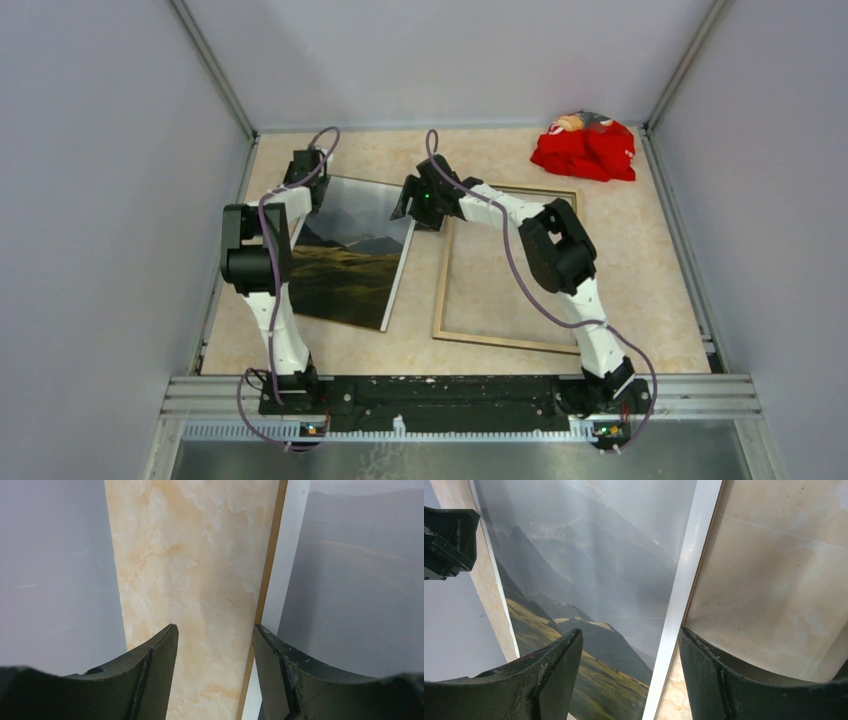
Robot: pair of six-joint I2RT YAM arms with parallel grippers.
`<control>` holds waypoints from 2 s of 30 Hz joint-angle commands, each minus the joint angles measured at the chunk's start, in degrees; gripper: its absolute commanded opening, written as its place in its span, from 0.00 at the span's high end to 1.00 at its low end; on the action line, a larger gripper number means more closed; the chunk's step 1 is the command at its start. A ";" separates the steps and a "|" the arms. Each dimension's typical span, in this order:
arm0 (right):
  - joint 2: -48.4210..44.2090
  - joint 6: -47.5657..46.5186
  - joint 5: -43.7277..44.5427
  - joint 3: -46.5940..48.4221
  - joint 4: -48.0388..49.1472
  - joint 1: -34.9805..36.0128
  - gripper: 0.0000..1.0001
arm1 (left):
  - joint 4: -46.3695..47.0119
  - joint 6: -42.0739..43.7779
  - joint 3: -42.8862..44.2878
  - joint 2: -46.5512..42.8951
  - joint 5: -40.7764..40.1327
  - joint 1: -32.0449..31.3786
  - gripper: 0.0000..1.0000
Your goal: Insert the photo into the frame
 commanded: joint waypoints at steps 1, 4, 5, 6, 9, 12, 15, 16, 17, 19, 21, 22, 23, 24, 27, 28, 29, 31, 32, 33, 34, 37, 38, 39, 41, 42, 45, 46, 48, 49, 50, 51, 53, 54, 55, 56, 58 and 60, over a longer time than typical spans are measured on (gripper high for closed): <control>0.80 1.02 -1.28 1.02 2.86 0.18 0.30 | -1.60 0.12 -2.20 0.06 1.31 0.16 0.36; 0.43 1.13 -1.61 1.14 3.40 0.23 0.31 | -1.45 0.24 -2.35 -0.04 1.29 0.21 0.36; 0.36 1.22 -1.72 1.15 3.55 0.24 0.31 | -1.41 0.23 -2.45 -0.04 1.31 0.19 0.36; 0.19 1.27 -1.83 1.10 3.65 0.26 0.31 | -1.37 0.31 -2.46 -0.03 1.33 0.21 0.36; -0.39 1.22 -1.84 0.98 3.82 0.35 0.32 | -1.32 0.33 -2.59 -0.08 1.35 0.21 0.36; -0.93 1.14 -1.67 0.88 3.86 0.44 0.32 | -1.37 0.29 -2.60 -0.06 1.36 0.17 0.36; -1.20 1.02 -1.60 1.02 3.71 0.61 0.32 | -1.41 0.43 -2.60 -0.10 1.39 0.16 0.36; -1.24 0.99 -1.58 1.11 3.70 0.68 0.32 | -1.45 0.41 -2.57 0.03 1.40 0.20 0.36; -1.31 0.93 -1.62 1.21 3.69 0.64 0.32 | -1.41 0.46 -2.60 0.05 1.36 0.21 0.36; -1.55 0.84 -1.65 1.31 3.69 0.80 0.32 | -1.41 0.42 -2.56 0.05 1.42 0.19 0.36; -1.83 0.78 -1.66 1.35 3.69 0.91 0.33 | -1.41 0.45 -2.53 0.05 1.42 0.20 0.36; -2.05 0.78 -1.78 1.39 3.77 1.01 0.33 | -1.41 0.41 -2.47 0.05 1.38 0.20 0.36; -2.30 0.77 -1.76 1.34 3.71 1.03 0.33 | -1.41 0.40 -2.55 0.04 1.34 0.21 0.36; -2.57 0.80 -1.75 1.33 3.78 1.11 0.33 | -1.49 0.41 -2.52 0.10 1.41 0.16 0.36; -3.21 0.80 -1.75 1.32 3.86 1.21 0.33 | -1.53 0.45 -2.55 0.14 1.44 0.19 0.36; -3.34 0.82 -1.75 1.32 3.93 1.31 0.33 | -1.52 0.42 -2.64 0.04 1.47 0.14 0.36; -3.47 0.82 -1.75 1.30 3.94 1.32 0.33 | -1.51 0.47 -2.74 0.05 1.59 0.16 0.36; -3.62 0.80 -1.83 1.30 3.89 1.38 0.33 | -1.50 0.44 -2.84 -0.03 1.55 0.21 0.37; -3.62 0.79 -1.90 1.32 3.83 1.44 0.33 | -1.51 0.43 -2.81 -0.03 1.60 0.15 0.37; -3.62 0.80 -1.92 1.28 3.79 1.45 0.33 | -1.50 0.43 -2.78 -0.10 1.60 0.16 0.37; -3.58 0.73 -1.99 1.32 3.78 1.51 0.33 | -1.50 0.41 -2.82 -0.12 1.58 0.21 0.36; -3.09 -0.45 -0.90 2.69 1.77 1.98 0.33 | -1.54 0.45 -2.81 -0.12 1.59 0.21 0.37; -2.68 -0.97 -0.48 3.59 0.93 2.12 0.33 | -1.55 0.47 -2.82 -0.14 1.59 0.15 0.37; -2.39 -1.41 -0.09 4.40 0.09 2.32 0.33 | -1.57 0.42 -2.81 -0.12 1.60 0.19 0.37; -1.65 -2.42 0.80 5.95 -1.70 2.74 0.33 | -1.50 0.45 -2.87 -0.08 1.61 0.20 0.37; -1.30 -2.73 1.14 6.65 -2.47 2.99 0.33 | -1.52 0.41 -2.82 -0.06 1.68 0.12 0.37; -0.27 -3.92 2.15 8.91 -4.33 3.73 0.33 | -1.63 0.33 -2.80 -0.03 1.66 0.06 0.37; 0.05 -4.34 2.52 9.63 -4.98 4.00 0.33 | -1.59 0.31 -2.81 -0.09 1.59 0.09 0.37; 0.62 -4.95 2.85 10.91 -5.91 4.45 0.33 | -1.58 0.40 -2.84 -0.12 1.55 0.08 0.37; 0.74 -4.95 2.64 11.09 -5.83 4.45 0.33 | -1.52 0.45 -2.89 -0.13 1.57 0.06 0.37; 0.72 -4.90 2.50 10.97 -5.62 4.43 0.33 | -1.53 0.41 -2.88 -0.17 1.59 0.07 0.37; 0.71 -4.64 2.47 10.80 -5.47 4.40 0.33 | -1.50 0.42 -2.91 -0.21 1.56 0.05 0.37; 0.62 -4.31 2.38 10.25 -4.89 4.33 0.33 | -1.50 0.40 -2.91 -0.30 1.59 0.17 0.37; 0.58 -3.88 2.12 9.63 -4.21 4.17 0.33 | -1.47 0.46 -2.97 -0.37 1.60 0.10 0.37; 0.52 -3.36 1.48 8.75 -3.46 3.87 0.33 | -1.49 0.45 -3.00 -0.38 1.65 0.12 0.37; 0.44 -2.52 0.93 7.77 -2.30 3.51 0.33 | -1.43 0.41 -3.06 -0.41 1.62 0.13 0.37; 0.21 -1.41 -0.19 5.51 0.18 2.88 0.33 | -1.43 0.42 -3.21 -0.39 1.67 0.12 0.37; 0.16 -1.31 -0.37 3.83 1.53 2.36 0.33 | -1.41 0.39 -3.37 -0.45 1.74 0.06 0.37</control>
